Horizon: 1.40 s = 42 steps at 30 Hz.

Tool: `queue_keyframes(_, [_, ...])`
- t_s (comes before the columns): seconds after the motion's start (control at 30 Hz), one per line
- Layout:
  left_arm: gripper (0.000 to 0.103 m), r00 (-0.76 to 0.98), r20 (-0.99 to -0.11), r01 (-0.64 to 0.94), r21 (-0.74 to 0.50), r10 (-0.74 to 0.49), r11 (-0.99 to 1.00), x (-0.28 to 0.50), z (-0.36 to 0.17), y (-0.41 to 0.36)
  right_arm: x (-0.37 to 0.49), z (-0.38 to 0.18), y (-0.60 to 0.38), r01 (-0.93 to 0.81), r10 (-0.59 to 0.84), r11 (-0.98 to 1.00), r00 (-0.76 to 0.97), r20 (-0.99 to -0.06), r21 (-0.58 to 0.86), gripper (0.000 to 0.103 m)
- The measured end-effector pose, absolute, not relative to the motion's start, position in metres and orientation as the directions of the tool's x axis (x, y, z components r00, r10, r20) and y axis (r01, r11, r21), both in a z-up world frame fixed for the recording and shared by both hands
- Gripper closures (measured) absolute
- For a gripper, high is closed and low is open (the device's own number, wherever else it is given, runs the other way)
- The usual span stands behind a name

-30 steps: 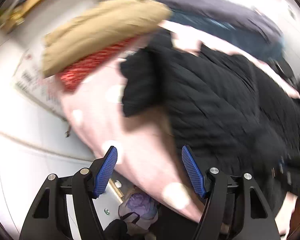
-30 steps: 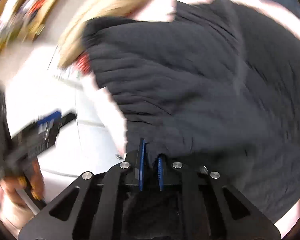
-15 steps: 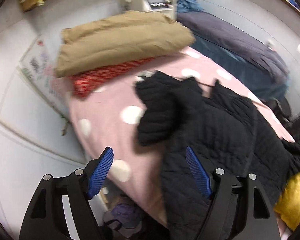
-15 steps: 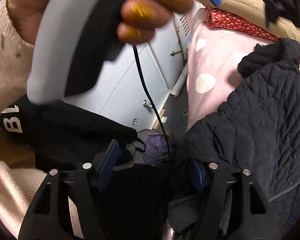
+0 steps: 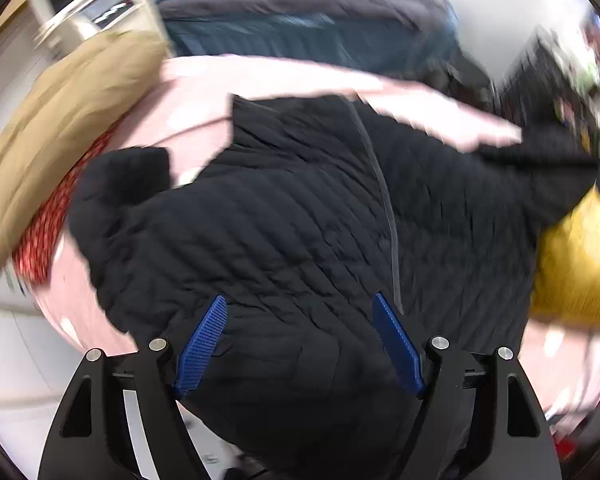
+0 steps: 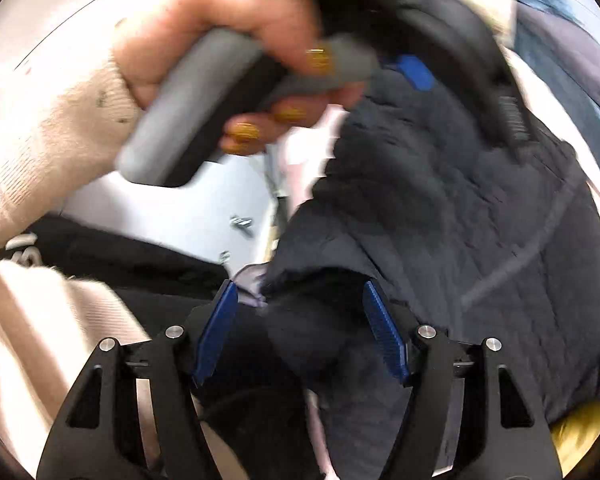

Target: Fold large clothes

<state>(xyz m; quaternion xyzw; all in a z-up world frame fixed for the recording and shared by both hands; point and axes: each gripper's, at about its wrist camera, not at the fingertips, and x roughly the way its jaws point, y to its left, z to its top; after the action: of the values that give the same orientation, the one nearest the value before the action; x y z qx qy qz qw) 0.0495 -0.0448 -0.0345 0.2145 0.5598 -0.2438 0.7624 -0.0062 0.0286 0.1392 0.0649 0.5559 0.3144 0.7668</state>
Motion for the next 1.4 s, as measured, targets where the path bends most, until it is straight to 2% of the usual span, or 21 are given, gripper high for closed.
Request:
queue_keyframes(0.17, [0.035,0.090,-0.994,0.725,0.108,0.062,0.680,0.026,-0.110,-0.061,-0.008,0.135,-0.044,-0.116,0.501,0.862,0.345,-0.794,0.494,0.038])
queue_keyframes(0.3, [0.035,0.093,-0.978,0.762,0.192,0.189,0.619,-0.006,-0.147,-0.032,-0.008,0.129,-0.101,0.123,0.387,0.867,0.444,-0.808,0.483,0.038])
queue_keyframes(0.43, [0.035,0.039,-0.954,0.717,0.234,0.297,0.656,-0.019,-0.173,0.024,-0.022,0.117,-0.167,0.341,0.233,0.840,0.478,-0.847,0.423,0.038])
queue_keyframes(0.53, [0.035,-0.036,-0.934,0.643,0.251,0.355,0.724,-0.019,-0.193,0.069,-0.032,0.110,-0.205,0.467,0.096,0.823,0.447,-0.889,0.324,0.038])
queue_keyframes(0.7, [0.035,-0.081,-0.947,0.536,0.223,0.312,0.815,-0.017,-0.196,0.099,-0.035,0.106,-0.247,0.606,-0.026,0.755,0.409,-0.912,0.251,0.038])
queue_keyframes(0.93, [0.035,0.087,-0.989,0.488,0.145,0.117,0.861,-0.007,-0.125,0.074,-0.008,0.121,-0.275,0.646,-0.261,0.763,0.334,-0.906,0.018,0.038])
queue_keyframes(1.07, [0.035,0.100,-0.993,0.479,0.097,0.056,0.872,-0.002,-0.110,0.054,0.025,0.107,-0.283,0.585,-0.365,0.792,0.219,-0.905,-0.178,0.038])
queue_keyframes(1.23, [0.035,0.095,-0.995,0.491,0.069,0.026,0.868,-0.003,-0.106,0.029,0.047,0.075,-0.280,0.384,-0.442,0.837,0.052,-0.896,-0.390,0.039])
queue_keyframes(1.27, [0.035,0.094,-0.995,0.494,0.064,0.021,0.867,-0.004,-0.106,0.026,0.045,0.075,-0.280,0.377,-0.444,0.838,0.047,-0.895,-0.395,0.040])
queue_keyframes(1.37, [0.035,0.092,-0.996,0.492,0.052,0.007,0.869,-0.001,-0.103,0.013,0.030,0.070,-0.283,0.392,-0.424,0.838,0.033,-0.905,-0.378,0.057])
queue_keyframes(1.4, [0.035,0.089,-0.996,0.491,0.040,-0.004,0.870,-0.002,-0.099,0.006,0.024,0.070,-0.285,0.403,-0.424,0.834,0.028,-0.905,-0.378,0.068])
